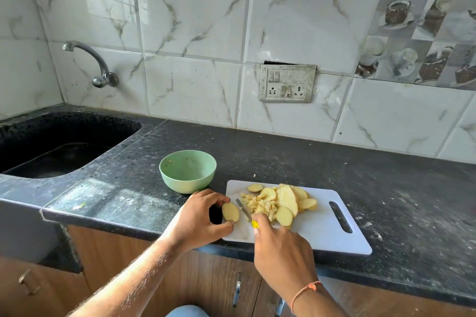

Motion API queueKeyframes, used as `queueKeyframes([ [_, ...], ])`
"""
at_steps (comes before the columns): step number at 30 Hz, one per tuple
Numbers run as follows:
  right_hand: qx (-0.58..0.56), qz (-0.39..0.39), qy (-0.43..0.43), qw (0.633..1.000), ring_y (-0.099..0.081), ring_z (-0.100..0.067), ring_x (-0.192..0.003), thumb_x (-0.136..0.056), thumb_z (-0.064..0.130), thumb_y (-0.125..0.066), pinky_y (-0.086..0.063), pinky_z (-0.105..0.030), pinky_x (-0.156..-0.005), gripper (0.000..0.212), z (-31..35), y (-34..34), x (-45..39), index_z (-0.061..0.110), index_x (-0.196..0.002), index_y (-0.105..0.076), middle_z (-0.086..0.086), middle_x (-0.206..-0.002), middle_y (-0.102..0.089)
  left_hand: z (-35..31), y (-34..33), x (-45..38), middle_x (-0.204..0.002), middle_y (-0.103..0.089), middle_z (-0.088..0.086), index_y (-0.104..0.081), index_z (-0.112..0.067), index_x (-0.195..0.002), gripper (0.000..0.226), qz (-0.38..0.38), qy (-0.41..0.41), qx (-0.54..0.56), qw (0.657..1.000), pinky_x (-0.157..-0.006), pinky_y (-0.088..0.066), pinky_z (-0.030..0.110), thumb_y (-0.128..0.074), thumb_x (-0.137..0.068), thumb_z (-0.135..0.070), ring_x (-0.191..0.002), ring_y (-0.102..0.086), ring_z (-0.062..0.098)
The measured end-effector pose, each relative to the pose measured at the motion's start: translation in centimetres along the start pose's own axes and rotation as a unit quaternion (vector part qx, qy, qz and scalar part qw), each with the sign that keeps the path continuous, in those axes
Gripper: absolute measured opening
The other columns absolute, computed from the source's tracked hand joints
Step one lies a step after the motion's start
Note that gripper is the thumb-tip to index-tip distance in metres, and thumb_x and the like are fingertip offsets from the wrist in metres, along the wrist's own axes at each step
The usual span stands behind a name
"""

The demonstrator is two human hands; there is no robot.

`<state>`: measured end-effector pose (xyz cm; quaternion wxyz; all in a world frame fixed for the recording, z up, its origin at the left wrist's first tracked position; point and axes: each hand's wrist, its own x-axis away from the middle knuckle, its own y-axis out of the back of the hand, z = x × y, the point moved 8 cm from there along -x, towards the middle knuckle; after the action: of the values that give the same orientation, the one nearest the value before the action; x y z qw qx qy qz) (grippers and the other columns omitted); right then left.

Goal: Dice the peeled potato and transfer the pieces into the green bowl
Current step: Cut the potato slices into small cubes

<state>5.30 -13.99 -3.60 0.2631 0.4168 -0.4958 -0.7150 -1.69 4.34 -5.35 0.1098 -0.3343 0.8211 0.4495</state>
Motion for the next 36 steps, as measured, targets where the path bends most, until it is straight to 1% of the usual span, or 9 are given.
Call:
queueKeyframes([
  [6,0.033,-0.023,0.011,0.999,-0.066,-0.021,-0.074,-0.105,0.027,-0.034,-0.047,-0.034,-0.056,0.037,-0.3,0.3,0.1,0.035,-0.141,-0.034,0.004,-0.094,-0.071,0.4,0.0,-0.1,-0.105,-0.067,-0.022,-0.075,-0.031,-0.12,0.058,0.003,0.006,-0.002,1.0,-0.094,-0.05,0.019,-0.077,-0.068,-0.056,-0.104,-0.061,0.0],
  [10,0.081,-0.018,0.048,0.995,-0.06,-0.021,-0.055,-0.098,0.02,-0.044,-0.041,-0.032,-0.045,0.045,1.1,-0.7,0.6,0.027,-0.143,-0.04,0.002,-0.068,-0.064,0.4,0.0,-0.1,-0.107,-0.067,-0.022,-0.074,-0.032,-0.121,0.058,0.002,0.001,-0.006,1.0,-0.095,-0.049,0.018,-0.079,-0.068,-0.057,-0.106,-0.06,-0.002],
  [15,0.124,-0.021,0.048,0.991,-0.047,-0.017,-0.032,-0.077,0.02,-0.076,-0.023,-0.026,-0.035,0.054,1.6,-0.8,0.4,0.02,-0.128,-0.061,0.004,-0.045,-0.051,0.4,-0.1,-0.1,-0.105,-0.067,-0.023,-0.075,-0.032,-0.119,0.058,0.002,-0.004,-0.008,1.0,-0.093,-0.05,0.02,-0.079,-0.068,-0.059,-0.104,-0.06,-0.002],
  [17,0.108,-0.021,0.046,0.993,-0.048,-0.017,-0.035,-0.082,0.022,-0.073,-0.025,-0.027,-0.035,0.053,1.7,-0.6,0.3,0.022,-0.133,-0.057,0.005,-0.047,-0.052,0.3,-0.1,-0.2,-0.105,-0.067,-0.023,-0.075,-0.033,-0.119,0.057,0.0,-0.003,-0.008,1.0,-0.093,-0.05,0.019,-0.079,-0.069,-0.059,-0.104,-0.06,-0.002],
  [21,0.052,-0.039,0.024,0.998,-0.063,-0.021,-0.056,-0.104,0.029,-0.04,-0.038,-0.033,-0.045,0.039,1.2,0.2,0.3,0.028,-0.143,-0.039,0.002,-0.068,-0.067,0.5,-0.1,-0.2,-0.104,-0.067,-0.023,-0.075,-0.032,-0.119,0.057,-0.003,0.004,-0.009,1.0,-0.093,-0.05,0.019,-0.08,-0.069,-0.06,-0.103,-0.061,-0.002],
  [24,0.01,-0.042,0.006,0.999,-0.068,-0.021,-0.071,-0.108,0.036,-0.028,-0.043,-0.035,-0.052,0.037,1.2,0.3,0.8,0.034,-0.145,-0.033,0.002,-0.082,-0.071,0.6,0.0,-0.2,-0.103,-0.068,-0.023,-0.076,-0.033,-0.117,0.057,-0.005,0.009,-0.011,1.0,-0.091,-0.052,0.021,-0.08,-0.068,-0.061,-0.101,-0.061,-0.002],
  [26,0.002,-0.016,-0.007,1.0,-0.069,-0.021,-0.077,-0.109,0.037,-0.026,-0.049,-0.036,-0.057,0.037,1.2,0.1,1.1,0.036,-0.146,-0.029,0.003,-0.089,-0.072,0.6,0.0,-0.1,-0.101,-0.068,-0.023,-0.076,-0.032,-0.116,0.056,-0.006,0.011,-0.012,1.0,-0.09,-0.053,0.022,-0.08,-0.066,-0.059,-0.1,-0.062,-0.002],
  [31,0.011,-0.004,-0.036,0.999,-0.069,-0.021,-0.083,-0.109,0.033,-0.029,-0.042,-0.033,-0.059,0.038,-0.3,0.1,0.9,0.036,-0.147,-0.032,0.003,-0.097,-0.072,0.6,-0.1,-0.1,-0.1,-0.068,-0.022,-0.076,-0.033,-0.114,0.054,-0.005,0.014,-0.012,1.0,-0.09,-0.054,0.025,-0.081,-0.066,-0.057,-0.099,-0.062,-0.001],
  [36,-0.002,-0.018,-0.02,1.0,-0.069,-0.024,-0.074,-0.107,0.038,-0.029,-0.049,-0.037,-0.058,0.035,0.0,0.2,1.1,0.038,-0.141,-0.034,0.002,-0.084,-0.07,0.8,-0.2,-0.1,-0.102,-0.068,-0.023,-0.075,-0.034,-0.118,0.056,0.004,0.016,-0.007,1.0,-0.091,-0.052,0.021,-0.081,-0.068,-0.059,-0.101,-0.061,-0.002],
])
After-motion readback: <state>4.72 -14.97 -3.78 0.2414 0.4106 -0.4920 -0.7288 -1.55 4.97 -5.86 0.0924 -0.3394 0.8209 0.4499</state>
